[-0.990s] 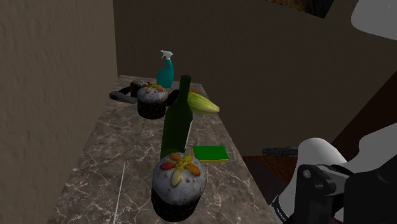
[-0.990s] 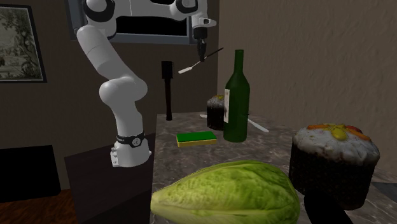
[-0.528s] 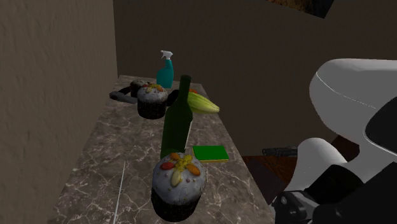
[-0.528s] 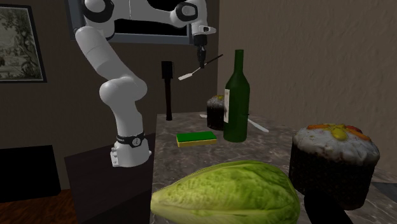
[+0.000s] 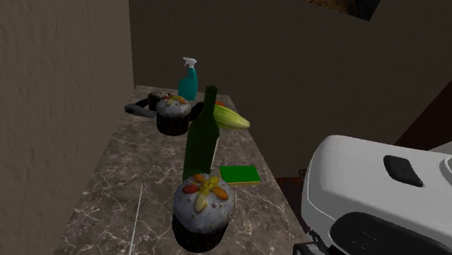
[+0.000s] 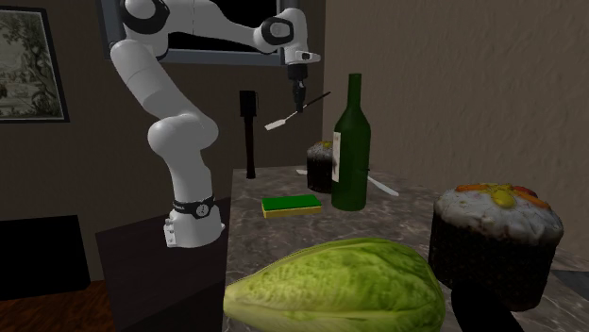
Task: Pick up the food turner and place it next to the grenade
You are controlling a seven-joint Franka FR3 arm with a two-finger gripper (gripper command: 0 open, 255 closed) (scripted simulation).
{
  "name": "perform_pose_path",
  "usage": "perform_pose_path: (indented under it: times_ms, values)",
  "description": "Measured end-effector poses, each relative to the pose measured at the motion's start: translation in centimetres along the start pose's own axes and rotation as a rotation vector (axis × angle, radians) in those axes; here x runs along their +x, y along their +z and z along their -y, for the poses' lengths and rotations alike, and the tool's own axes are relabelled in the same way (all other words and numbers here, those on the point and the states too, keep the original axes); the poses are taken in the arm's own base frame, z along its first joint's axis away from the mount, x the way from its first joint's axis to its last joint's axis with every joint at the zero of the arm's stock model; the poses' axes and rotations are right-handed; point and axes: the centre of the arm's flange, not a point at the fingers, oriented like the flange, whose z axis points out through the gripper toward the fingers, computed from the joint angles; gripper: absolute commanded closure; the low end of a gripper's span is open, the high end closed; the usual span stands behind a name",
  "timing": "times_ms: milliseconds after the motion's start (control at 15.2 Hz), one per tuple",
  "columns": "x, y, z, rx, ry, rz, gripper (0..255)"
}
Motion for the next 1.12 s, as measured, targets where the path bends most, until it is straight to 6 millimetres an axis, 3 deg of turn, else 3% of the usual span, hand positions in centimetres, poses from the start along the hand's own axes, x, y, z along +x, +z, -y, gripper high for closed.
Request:
perform_pose_path:
  times_ms: [1122]
  values:
    - [-0.6,9.0,-0.1,0.000,0.000,0.000,255]
